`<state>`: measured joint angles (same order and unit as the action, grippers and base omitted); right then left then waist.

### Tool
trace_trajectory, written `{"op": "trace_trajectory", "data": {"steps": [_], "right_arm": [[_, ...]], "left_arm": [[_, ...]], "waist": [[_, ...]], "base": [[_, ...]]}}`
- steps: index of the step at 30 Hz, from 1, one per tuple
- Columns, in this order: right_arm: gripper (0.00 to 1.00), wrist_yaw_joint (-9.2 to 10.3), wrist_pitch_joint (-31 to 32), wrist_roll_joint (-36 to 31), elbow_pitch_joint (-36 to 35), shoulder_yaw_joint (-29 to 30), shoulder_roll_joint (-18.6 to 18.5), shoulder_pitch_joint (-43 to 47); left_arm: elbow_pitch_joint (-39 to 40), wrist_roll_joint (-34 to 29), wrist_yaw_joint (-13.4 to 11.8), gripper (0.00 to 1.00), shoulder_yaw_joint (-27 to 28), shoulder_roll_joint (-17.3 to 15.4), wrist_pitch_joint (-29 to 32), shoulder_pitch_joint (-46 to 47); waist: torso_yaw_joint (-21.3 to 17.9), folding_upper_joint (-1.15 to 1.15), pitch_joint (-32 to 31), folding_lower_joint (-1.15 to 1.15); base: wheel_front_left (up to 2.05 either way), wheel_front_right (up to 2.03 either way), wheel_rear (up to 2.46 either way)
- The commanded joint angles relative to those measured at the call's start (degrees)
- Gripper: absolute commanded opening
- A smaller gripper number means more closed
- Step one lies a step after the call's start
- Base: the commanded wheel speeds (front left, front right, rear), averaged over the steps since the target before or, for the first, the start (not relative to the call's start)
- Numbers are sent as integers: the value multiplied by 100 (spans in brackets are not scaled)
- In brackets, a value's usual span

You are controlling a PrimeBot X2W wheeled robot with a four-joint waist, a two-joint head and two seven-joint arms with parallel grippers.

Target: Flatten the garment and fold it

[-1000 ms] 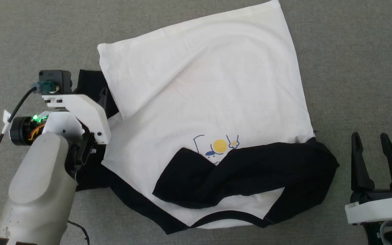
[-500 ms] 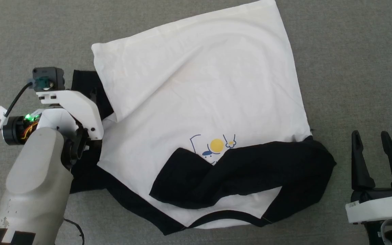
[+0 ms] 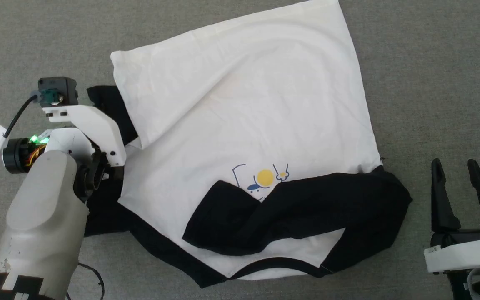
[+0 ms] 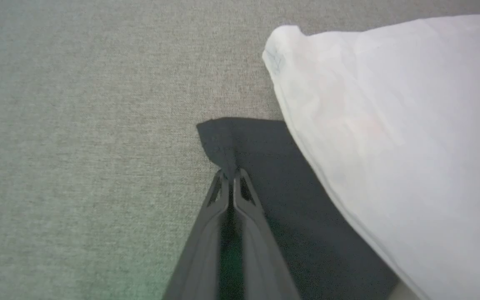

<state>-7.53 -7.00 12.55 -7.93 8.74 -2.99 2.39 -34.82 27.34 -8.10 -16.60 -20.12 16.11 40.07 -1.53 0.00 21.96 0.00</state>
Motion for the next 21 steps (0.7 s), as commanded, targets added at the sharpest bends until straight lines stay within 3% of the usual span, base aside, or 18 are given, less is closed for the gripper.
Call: {"op": "trace_trajectory", "data": {"steps": [1, 12, 21], "right_arm": [[100, 4, 9, -43, -20, 4, 12, -50], [100, 4, -56, 6, 104, 14, 12, -47], [100, 4, -165, 99, 300, -70, 12, 4]], "left_arm": [[-112, 39, 33, 0, -33, 16, 9, -47], [154, 233, 68, 0, 231, -101, -623, -218], [1153, 692, 77, 0, 816, -391, -1055, -841]], "waist": [[-2, 0, -3, 0], [59, 0, -184, 0], [188, 0, -560, 0]], "base": [[0, 0, 0], [0, 0, 0], [0, 0, 0]]}}
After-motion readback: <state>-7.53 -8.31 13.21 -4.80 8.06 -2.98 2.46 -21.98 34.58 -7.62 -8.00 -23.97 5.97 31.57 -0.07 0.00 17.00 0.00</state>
